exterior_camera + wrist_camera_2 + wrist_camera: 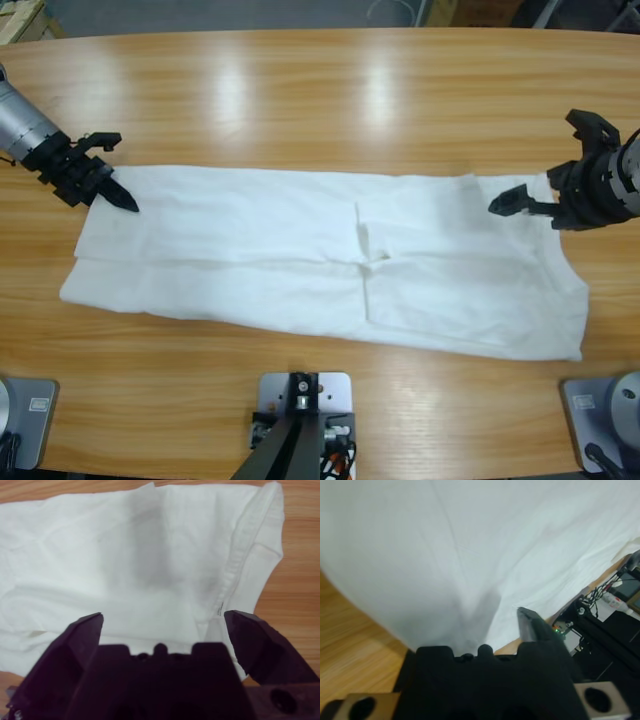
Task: Fold clothes
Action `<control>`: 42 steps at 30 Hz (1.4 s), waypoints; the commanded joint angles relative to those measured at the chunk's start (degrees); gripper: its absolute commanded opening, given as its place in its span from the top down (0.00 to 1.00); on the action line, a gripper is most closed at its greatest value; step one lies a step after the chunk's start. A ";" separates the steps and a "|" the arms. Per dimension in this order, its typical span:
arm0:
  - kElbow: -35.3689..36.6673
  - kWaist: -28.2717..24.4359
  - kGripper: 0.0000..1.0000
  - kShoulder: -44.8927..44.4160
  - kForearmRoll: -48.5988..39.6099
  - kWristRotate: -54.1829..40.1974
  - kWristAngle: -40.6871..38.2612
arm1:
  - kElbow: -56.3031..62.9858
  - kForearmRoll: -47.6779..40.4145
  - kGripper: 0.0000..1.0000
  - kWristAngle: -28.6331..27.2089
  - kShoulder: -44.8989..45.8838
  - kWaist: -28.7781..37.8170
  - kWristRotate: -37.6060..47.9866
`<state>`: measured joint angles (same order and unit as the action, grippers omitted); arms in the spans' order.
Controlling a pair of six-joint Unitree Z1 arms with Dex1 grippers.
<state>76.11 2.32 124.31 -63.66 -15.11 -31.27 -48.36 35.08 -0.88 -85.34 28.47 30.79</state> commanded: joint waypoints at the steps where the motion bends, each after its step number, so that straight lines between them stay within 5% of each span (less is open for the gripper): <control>1: -1.58 2.10 1.00 0.40 -0.66 0.96 0.21 | 1.04 -1.21 0.00 -1.02 -1.49 -0.43 -0.12; 12: 5.66 1.76 1.00 -6.52 -3.05 9.75 11.60 | 1.07 -1.33 0.00 -0.93 -1.90 -0.43 -0.21; 24: 19.05 -16.10 1.00 -3.99 -16.81 8.89 21.17 | 1.02 -3.30 0.00 -0.88 -4.69 -0.43 -0.21; 30: 25.86 -18.63 1.00 -4.08 -21.63 9.61 20.45 | 1.00 -3.88 0.00 -0.90 -5.19 -0.43 -0.21; 42: 33.61 4.36 1.00 -4.68 -30.91 12.18 10.55 | 1.11 -4.72 0.00 -0.62 -5.80 -0.43 -0.21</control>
<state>107.78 -2.60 118.41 -86.13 -4.81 -16.81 -48.35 31.29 -0.88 -88.93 28.46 30.79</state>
